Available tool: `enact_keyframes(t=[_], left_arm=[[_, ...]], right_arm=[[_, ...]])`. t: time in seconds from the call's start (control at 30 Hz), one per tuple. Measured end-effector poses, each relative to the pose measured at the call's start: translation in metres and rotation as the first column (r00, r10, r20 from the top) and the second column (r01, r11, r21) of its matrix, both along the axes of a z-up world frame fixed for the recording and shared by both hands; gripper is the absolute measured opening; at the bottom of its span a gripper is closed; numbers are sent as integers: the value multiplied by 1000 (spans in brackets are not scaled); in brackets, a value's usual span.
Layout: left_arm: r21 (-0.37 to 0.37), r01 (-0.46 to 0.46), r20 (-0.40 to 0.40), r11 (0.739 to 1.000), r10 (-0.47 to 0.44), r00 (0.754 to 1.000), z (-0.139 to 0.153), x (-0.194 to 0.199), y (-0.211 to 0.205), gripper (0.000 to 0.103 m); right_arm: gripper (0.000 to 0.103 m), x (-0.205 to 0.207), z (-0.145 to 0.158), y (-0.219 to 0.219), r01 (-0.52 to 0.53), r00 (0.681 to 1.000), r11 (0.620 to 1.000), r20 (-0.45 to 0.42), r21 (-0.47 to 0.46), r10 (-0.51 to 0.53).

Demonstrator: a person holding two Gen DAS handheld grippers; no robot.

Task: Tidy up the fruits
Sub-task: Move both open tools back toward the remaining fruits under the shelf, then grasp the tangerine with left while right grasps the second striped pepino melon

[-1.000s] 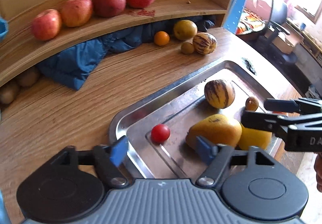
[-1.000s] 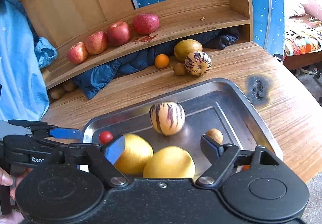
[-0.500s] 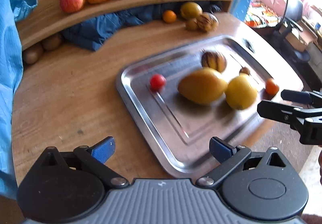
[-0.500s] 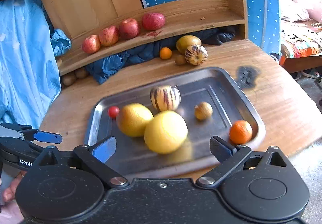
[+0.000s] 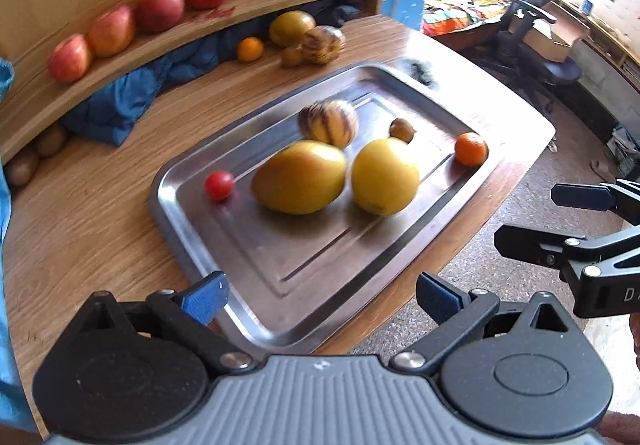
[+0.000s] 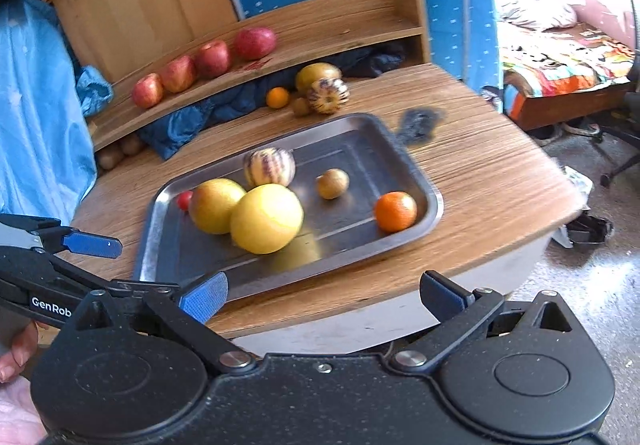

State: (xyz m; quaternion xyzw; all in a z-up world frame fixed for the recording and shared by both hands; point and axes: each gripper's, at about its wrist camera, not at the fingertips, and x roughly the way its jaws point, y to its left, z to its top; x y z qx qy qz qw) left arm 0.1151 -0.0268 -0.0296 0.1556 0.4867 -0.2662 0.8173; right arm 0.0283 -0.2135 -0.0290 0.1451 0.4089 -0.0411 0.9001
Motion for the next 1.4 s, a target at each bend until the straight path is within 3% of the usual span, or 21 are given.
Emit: enact_keyframes(t=[0.37,0.77,0.93,1.17,1.4], left_arm=[[8,26,36,1000,-27,999,7,15,-18,102],[-29,-28,67,999,30,997,6,90,-41,102],[-39,-84,68,996,86,994,1,136,-43,102],[-28,-132,76,991,134,988,-12,204,-45,102],[-77,-159,35,984,162,986,-30,261,-50,102]], right_arm=[[102,2,0,-16,69,998,998,16,0,-69],[102,55,-1,-46,137,990,986,41,-91,-134],[102,92,-5,-52,84,996,988,31,-128,-80],[102,158,-12,-53,-87,996,976,6,-199,90],[102,216,-24,-49,-177,984,957,-21,-229,177]])
